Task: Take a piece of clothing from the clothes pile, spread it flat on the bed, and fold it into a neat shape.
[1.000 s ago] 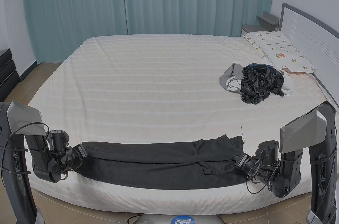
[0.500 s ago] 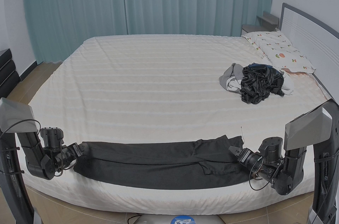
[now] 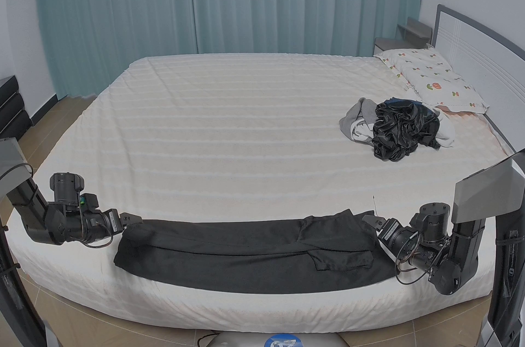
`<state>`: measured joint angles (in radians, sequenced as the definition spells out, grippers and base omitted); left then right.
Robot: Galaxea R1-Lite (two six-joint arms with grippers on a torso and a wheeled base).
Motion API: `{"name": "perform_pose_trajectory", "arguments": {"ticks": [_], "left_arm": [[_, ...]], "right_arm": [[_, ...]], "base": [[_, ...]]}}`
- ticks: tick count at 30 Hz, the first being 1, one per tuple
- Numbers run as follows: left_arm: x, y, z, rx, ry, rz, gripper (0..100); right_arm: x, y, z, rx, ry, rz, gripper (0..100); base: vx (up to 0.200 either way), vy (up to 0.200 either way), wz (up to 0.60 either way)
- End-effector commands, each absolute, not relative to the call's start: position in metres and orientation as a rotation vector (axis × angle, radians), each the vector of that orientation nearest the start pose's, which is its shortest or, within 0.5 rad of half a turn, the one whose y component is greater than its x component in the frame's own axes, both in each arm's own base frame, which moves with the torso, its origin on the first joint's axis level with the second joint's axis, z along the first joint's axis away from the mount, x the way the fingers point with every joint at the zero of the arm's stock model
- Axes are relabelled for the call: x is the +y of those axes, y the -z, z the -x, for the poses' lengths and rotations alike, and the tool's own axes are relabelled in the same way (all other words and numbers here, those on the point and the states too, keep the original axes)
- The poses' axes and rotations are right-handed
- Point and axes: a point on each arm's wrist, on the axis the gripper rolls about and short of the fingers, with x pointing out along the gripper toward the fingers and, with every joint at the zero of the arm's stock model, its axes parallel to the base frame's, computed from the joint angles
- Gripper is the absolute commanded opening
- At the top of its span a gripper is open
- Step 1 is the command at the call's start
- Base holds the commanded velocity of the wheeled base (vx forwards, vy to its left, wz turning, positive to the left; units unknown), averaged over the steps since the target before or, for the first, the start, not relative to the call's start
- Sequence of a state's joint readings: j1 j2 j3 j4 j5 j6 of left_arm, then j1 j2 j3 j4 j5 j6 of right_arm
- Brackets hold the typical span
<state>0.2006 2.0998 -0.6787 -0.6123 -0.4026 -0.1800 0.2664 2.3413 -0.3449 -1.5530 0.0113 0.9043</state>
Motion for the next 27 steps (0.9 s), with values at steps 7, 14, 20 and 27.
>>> {"name": "perform_pose_trajectory", "arguments": {"ticks": [7,14,20,27], "left_arm": [[0.068,0.012,-0.335,0.858,0.197,0.3,100],[0.068,0.019,-0.335,0.871,0.21,0.289,100],[0.067,0.02,-0.334,0.878,0.214,0.291,100],[0.066,0.018,-0.332,0.878,0.217,0.295,0]], "right_arm": [[0.079,0.029,-0.29,0.553,-0.056,-0.833,100],[0.079,0.028,-0.289,0.553,-0.056,-0.833,100],[0.079,0.028,-0.29,0.551,-0.058,-0.834,100],[0.079,0.028,-0.29,0.55,-0.057,-0.834,100]], "base": [[0.0,0.0,0.0],[0.0,0.0,0.0],[0.0,0.0,0.0],[0.0,0.0,0.0]]}}
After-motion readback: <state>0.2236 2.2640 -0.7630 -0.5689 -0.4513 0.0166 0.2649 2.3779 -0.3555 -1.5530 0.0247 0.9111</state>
